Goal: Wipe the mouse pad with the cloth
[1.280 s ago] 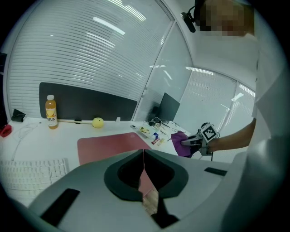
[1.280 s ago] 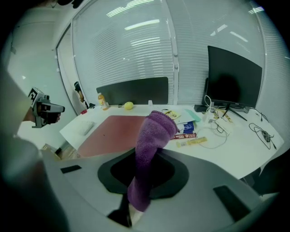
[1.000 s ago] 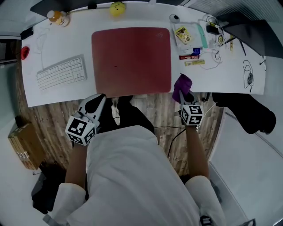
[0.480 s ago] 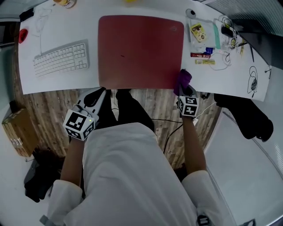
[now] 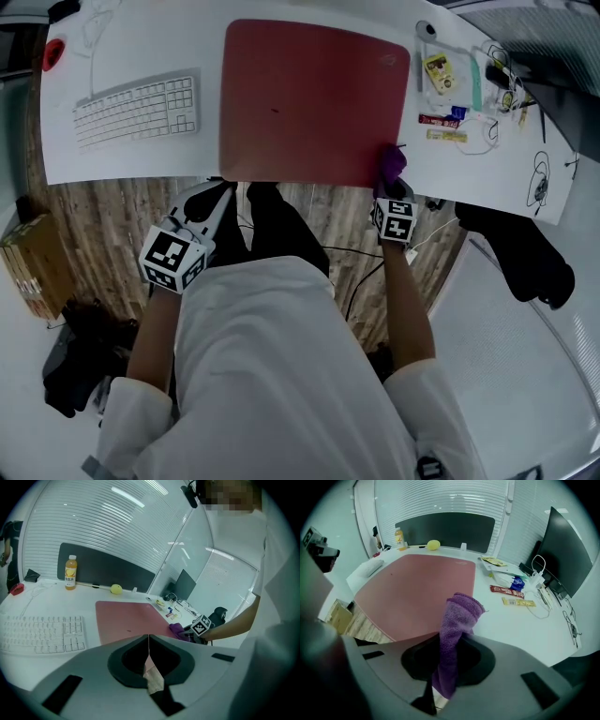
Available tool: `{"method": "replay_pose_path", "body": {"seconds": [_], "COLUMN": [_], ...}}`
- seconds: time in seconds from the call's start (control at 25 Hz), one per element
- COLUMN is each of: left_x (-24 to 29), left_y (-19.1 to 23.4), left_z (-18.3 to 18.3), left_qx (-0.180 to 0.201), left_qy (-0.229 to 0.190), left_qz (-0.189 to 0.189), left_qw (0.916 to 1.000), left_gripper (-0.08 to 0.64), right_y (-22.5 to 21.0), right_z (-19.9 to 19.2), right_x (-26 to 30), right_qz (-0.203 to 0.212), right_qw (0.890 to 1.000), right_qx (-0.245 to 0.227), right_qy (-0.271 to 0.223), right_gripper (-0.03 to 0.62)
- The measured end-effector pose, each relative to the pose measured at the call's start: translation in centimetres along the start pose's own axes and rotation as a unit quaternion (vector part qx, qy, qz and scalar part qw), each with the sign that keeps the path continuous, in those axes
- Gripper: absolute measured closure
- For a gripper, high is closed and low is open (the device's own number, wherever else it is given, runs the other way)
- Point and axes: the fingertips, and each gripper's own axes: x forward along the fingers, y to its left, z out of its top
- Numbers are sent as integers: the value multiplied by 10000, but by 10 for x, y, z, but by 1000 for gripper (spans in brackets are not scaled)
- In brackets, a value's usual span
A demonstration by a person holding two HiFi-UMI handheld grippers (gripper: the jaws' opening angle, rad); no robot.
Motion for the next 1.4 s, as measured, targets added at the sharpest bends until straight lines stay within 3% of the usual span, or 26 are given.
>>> {"method": "replay_pose_path", "body": {"seconds": [0.56, 1.4], "left_x": [-17, -42], "left_y": [26, 65], "left_z": [-4, -10], "left_qx": [-89, -176], "left_qy": [-48, -40], "left_qz": [-42, -122], "left_qw": [9999, 9998], "left_gripper": [540, 540], "right_y": [72, 213], "right_z": [18, 58], "right_x": [5, 9], "right_qz": [290, 1191], "right_qw": [9994, 9925], "right_qx": [-119, -239], "right_qy": [144, 149], "right_gripper": [518, 518]}}
